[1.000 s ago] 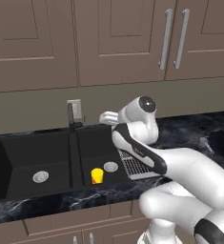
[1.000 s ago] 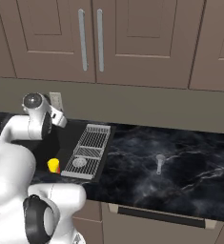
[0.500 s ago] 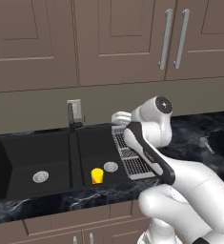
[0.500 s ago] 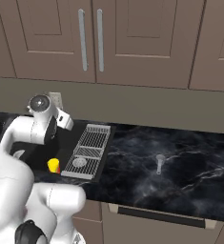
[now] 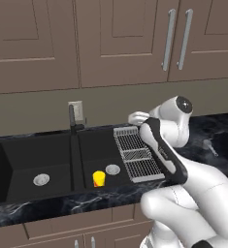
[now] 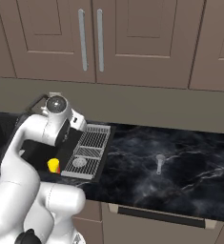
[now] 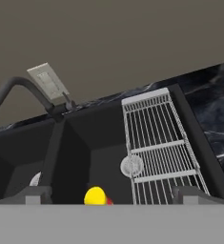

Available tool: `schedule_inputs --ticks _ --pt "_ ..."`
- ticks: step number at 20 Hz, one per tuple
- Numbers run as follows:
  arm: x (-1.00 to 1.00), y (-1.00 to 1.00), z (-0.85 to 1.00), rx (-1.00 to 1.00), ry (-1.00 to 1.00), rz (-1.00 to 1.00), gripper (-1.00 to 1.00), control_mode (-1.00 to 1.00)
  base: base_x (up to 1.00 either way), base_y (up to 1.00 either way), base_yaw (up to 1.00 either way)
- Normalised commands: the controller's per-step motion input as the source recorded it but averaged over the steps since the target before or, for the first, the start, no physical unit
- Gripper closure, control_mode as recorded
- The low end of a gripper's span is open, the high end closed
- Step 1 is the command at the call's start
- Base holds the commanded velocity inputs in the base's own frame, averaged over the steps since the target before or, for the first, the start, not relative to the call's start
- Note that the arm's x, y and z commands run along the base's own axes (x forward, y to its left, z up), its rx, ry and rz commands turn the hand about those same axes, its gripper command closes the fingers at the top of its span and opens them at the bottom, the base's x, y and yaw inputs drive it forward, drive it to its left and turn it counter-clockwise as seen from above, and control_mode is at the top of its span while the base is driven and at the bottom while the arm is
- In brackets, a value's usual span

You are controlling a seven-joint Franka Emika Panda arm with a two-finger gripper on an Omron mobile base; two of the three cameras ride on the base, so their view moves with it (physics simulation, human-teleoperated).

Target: Move any existing items from the left basin to the right basin for drying. Then move the measuring cup from the counter to the left basin of the sink for washing.

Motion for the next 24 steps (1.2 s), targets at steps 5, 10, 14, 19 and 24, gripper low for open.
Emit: schedule_inputs --ticks 5,10,14,19,24 --pt "0.00 -0.58 0.00 0.00 0.04 0.00 -1.00 -1.00 0.00 0.00 0.00" --pt "-0.03 -0.65 0.00 0.00 0.03 0.00 -1.00 -1.00 0.00 0.00 0.00" --pt "-0.07 -0.64 0.00 0.00 0.06 0.00 -1.00 -1.00 0.00 0.00 0.00" --pt "-0.08 -0.66 0.00 0.00 0.08 0.00 -1.00 -1.00 0.00 0.00 0.00" --pt "-0.08 -0.66 0.00 0.00 0.09 0.00 -1.00 -1.00 0.00 0.00 0.00"
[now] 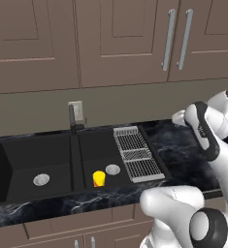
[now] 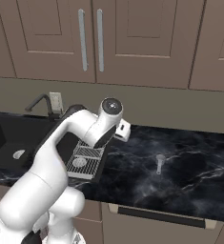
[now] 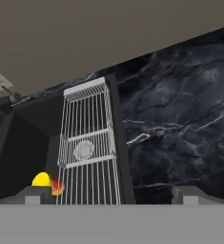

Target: Move any existing items from the left basin to the right basin for drying. Then move the measuring cup from the counter to the left basin of the sink for washing.

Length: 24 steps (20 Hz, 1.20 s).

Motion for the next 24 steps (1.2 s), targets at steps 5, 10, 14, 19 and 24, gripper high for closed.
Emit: schedule_inputs --ticks 5,10,14,19,24 --pt "-0.09 -0.62 -0.10 0.00 0.07 0.00 -1.00 -1.00 0.00 0.00 0.00" --pt "-0.12 -0.54 -0.19 0.00 0.07 0.00 -1.00 -1.00 0.00 0.00 0.00" --pt "-0.14 -0.45 -0.30 0.00 0.03 0.00 -1.00 -1.00 0.00 0.00 0.00" --pt "-0.02 -0.38 -0.31 0.00 0.01 0.00 -1.00 -1.00 0.00 0.00 0.00" --pt "0.00 -0.33 -0.28 -0.02 0.03 0.00 -1.00 -1.00 0.00 0.00 0.00"
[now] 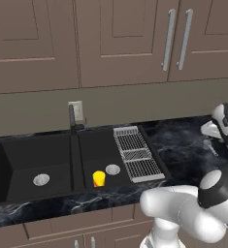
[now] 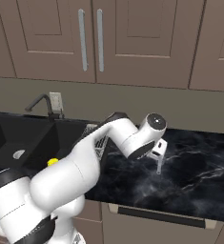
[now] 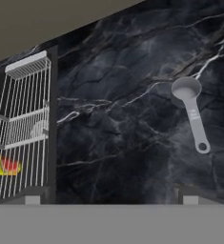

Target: Move any existing items from the left basin to the right basin for drying. Then move the measuring cup from the counter to the left basin of the sink for washing.

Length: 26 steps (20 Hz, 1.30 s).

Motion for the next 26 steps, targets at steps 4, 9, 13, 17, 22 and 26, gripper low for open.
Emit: schedule_inputs --ticks 4,9,13,17,22,26 --pt "0.00 -0.31 -0.28 -0.04 0.01 0.00 -1.00 -1.00 0.00 0.00 0.00" --pt "0.01 -0.29 -0.19 -0.05 0.02 0.00 -1.00 -1.00 0.00 0.00 0.00" --pt "0.08 -0.22 -0.09 -0.06 0.07 0.00 -1.00 -1.00 0.00 0.00 0.00" --pt "0.12 -0.22 -0.08 -0.04 0.10 0.00 -1.00 -1.00 0.00 0.00 0.00" --pt "0.13 -0.18 -0.15 -0.04 0.11 0.00 -1.00 -1.00 0.00 0.00 0.00" --pt "0.03 -0.13 -0.28 -0.04 0.03 0.00 -1.00 -1.00 0.00 0.00 0.00"
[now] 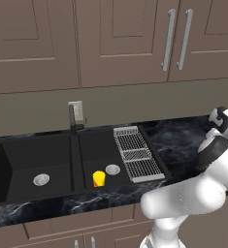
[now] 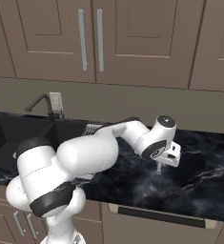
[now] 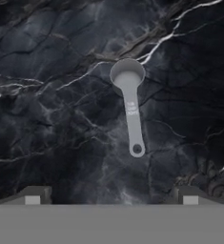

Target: Move any existing items from the left basin to the right basin for drying. Then move the measuring cup from the counter to the left basin of the sink for washing.

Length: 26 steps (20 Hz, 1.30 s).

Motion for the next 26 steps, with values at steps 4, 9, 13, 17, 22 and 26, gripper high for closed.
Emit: schedule_inputs --ticks 4,9,13,17,22,26 --pt "0.08 -0.03 -0.30 -0.06 0.01 0.00 -1.00 -1.00 0.00 0.00 0.00" --pt "0.11 -0.06 -0.20 -0.04 0.00 0.00 -1.00 -1.00 0.00 0.00 0.00" --pt "0.18 -0.07 -0.14 -0.03 0.00 0.01 -1.00 -1.00 0.00 0.00 0.00" --pt "0.16 -0.09 -0.13 -0.03 0.00 0.02 -1.00 -1.00 0.00 0.00 0.00" --pt "0.20 -0.01 -0.11 -0.03 0.00 0.02 -1.00 -1.00 0.00 0.00 0.00" --pt "0.18 -0.01 -0.10 0.00 0.00 0.03 -1.00 -1.00 0.00 0.00 0.00"
